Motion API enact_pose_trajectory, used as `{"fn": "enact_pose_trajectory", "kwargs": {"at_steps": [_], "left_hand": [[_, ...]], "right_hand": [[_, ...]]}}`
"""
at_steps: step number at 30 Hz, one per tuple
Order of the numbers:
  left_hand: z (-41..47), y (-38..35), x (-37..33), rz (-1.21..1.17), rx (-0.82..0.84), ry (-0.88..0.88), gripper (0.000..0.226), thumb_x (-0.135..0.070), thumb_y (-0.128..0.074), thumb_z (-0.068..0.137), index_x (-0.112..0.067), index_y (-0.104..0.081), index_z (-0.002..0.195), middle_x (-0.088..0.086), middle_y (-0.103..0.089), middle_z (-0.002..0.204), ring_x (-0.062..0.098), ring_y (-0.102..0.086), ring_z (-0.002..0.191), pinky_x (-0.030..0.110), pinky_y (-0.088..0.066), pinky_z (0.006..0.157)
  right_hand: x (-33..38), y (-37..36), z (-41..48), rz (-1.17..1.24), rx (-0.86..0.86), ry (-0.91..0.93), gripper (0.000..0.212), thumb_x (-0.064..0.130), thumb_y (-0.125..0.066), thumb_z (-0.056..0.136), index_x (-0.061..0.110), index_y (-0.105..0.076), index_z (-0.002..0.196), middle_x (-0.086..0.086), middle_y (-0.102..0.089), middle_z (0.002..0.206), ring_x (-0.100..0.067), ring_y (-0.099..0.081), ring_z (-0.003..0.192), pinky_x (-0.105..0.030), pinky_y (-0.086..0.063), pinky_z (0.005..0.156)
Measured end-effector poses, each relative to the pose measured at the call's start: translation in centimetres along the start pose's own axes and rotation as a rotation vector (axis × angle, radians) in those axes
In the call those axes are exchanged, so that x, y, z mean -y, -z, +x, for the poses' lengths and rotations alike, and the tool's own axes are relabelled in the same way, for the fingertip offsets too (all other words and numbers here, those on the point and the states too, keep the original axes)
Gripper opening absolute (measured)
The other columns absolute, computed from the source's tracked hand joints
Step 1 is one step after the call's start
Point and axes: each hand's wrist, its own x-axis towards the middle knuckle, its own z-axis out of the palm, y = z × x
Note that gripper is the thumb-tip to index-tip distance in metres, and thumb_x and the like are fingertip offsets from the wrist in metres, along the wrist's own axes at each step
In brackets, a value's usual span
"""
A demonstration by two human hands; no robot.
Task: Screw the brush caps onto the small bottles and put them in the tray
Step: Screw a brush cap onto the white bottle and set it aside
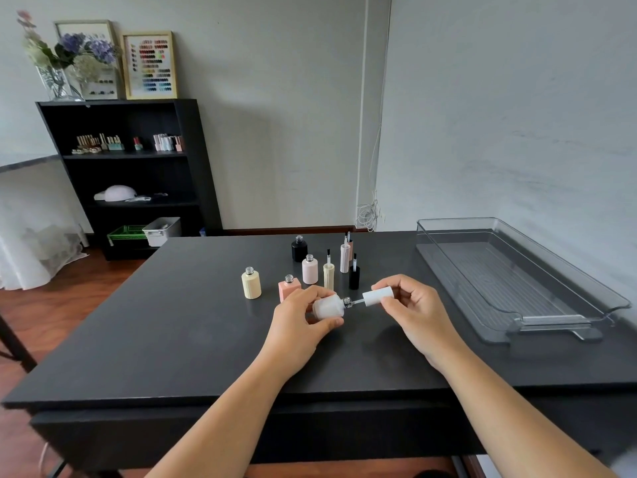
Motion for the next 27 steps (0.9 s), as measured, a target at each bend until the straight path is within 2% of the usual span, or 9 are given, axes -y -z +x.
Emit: {"fn": "enact_pose_trajectory", "kwargs": {"at_steps": [3, 9, 12, 15, 18, 20, 23, 24, 27], "left_hand": [[-0.1, 0.0, 0.0, 0.002, 0.005, -0.002, 0.032, -0.02, -0.078, 0.073, -0.041, -0.062, 0.092, -0.017, -0.06, 0.092, 0.006, -0.059, 0.083, 0.019, -0.047, 0.065], [0.0, -0.1, 0.1, 0.05, 0.016, -0.029, 0.033, -0.021, -0.078, 0.072, -0.04, -0.062, 0.094, -0.016, -0.06, 0.093, 0.01, -0.059, 0.087, 0.022, -0.048, 0.08], [0.1, 0.0, 0.1, 0.067, 0.017, -0.033, 0.033, -0.022, -0.078, 0.073, -0.039, -0.063, 0.096, -0.015, -0.06, 0.095, 0.01, -0.059, 0.089, 0.022, -0.048, 0.083], [0.2, 0.1, 0.1, 0.053, -0.006, -0.042, 0.033, -0.022, -0.078, 0.072, -0.039, -0.063, 0.095, -0.013, -0.06, 0.096, 0.009, -0.058, 0.087, 0.019, -0.047, 0.08], [0.2, 0.1, 0.2, 0.04, -0.004, -0.037, 0.034, -0.023, -0.079, 0.071, -0.042, -0.063, 0.093, -0.013, -0.06, 0.095, 0.008, -0.059, 0.086, 0.017, -0.045, 0.077], [0.2, 0.1, 0.2, 0.034, -0.002, -0.031, 0.034, -0.023, -0.079, 0.071, -0.041, -0.063, 0.095, -0.013, -0.061, 0.095, 0.007, -0.059, 0.087, 0.017, -0.046, 0.078], [0.1, 0.0, 0.4, 0.039, -0.002, -0.013, 0.033, -0.024, -0.079, 0.072, -0.039, -0.064, 0.098, -0.014, -0.061, 0.096, 0.007, -0.059, 0.087, 0.016, -0.045, 0.076], [0.1, 0.0, 0.4, 0.037, -0.004, -0.009, 0.034, -0.024, -0.079, 0.072, -0.039, -0.064, 0.098, -0.014, -0.061, 0.096, 0.007, -0.058, 0.087, 0.015, -0.044, 0.075], [0.1, 0.0, 0.5, 0.032, -0.012, -0.011, 0.034, -0.024, -0.079, 0.071, -0.041, -0.064, 0.095, -0.014, -0.061, 0.095, 0.007, -0.059, 0.086, 0.014, -0.044, 0.075]], "right_hand": [[-0.1, 0.0, 0.1, -0.052, 0.04, -0.006, 0.027, 0.009, -0.055, 0.082, 0.031, -0.069, 0.087, -0.014, -0.067, 0.088, -0.018, -0.054, 0.074, -0.03, -0.042, 0.069], [0.1, -0.2, 0.2, -0.153, 0.12, 0.019, 0.025, 0.012, -0.057, 0.083, 0.033, -0.069, 0.088, -0.007, -0.07, 0.085, -0.029, -0.06, 0.08, -0.033, -0.047, 0.071], [0.5, -0.6, 0.7, -0.245, 0.182, 0.014, 0.021, 0.014, -0.058, 0.085, 0.031, -0.069, 0.09, -0.001, -0.072, 0.082, -0.022, -0.064, 0.078, -0.036, -0.051, 0.074], [0.8, -0.8, 1.0, -0.257, 0.223, 0.003, 0.014, 0.02, -0.055, 0.09, 0.025, -0.068, 0.087, 0.002, -0.071, 0.069, -0.007, -0.061, 0.064, -0.031, -0.05, 0.072], [0.7, -0.9, 1.0, -0.266, 0.222, -0.025, 0.028, 0.038, -0.05, 0.094, 0.023, -0.067, 0.077, 0.004, -0.067, 0.058, -0.008, -0.055, 0.058, -0.031, -0.046, 0.068], [0.7, -0.9, 1.0, -0.27, 0.206, -0.034, 0.033, 0.045, -0.047, 0.093, 0.024, -0.067, 0.078, 0.005, -0.066, 0.058, -0.008, -0.055, 0.059, -0.031, -0.045, 0.068], [0.3, -0.8, 0.8, -0.206, 0.223, -0.032, 0.009, 0.035, -0.056, 0.09, 0.032, -0.063, 0.095, 0.003, -0.068, 0.071, -0.009, -0.061, 0.07, -0.028, -0.048, 0.076], [0.2, -0.8, 0.8, -0.184, 0.224, -0.019, 0.01, 0.027, -0.057, 0.088, 0.032, -0.061, 0.096, 0.001, -0.068, 0.075, -0.012, -0.061, 0.073, -0.029, -0.048, 0.078], [0.2, -0.8, 0.6, -0.188, 0.202, 0.003, 0.008, 0.023, -0.057, 0.09, 0.026, -0.063, 0.085, 0.001, -0.069, 0.07, -0.008, -0.059, 0.064, -0.026, -0.048, 0.07]]}}
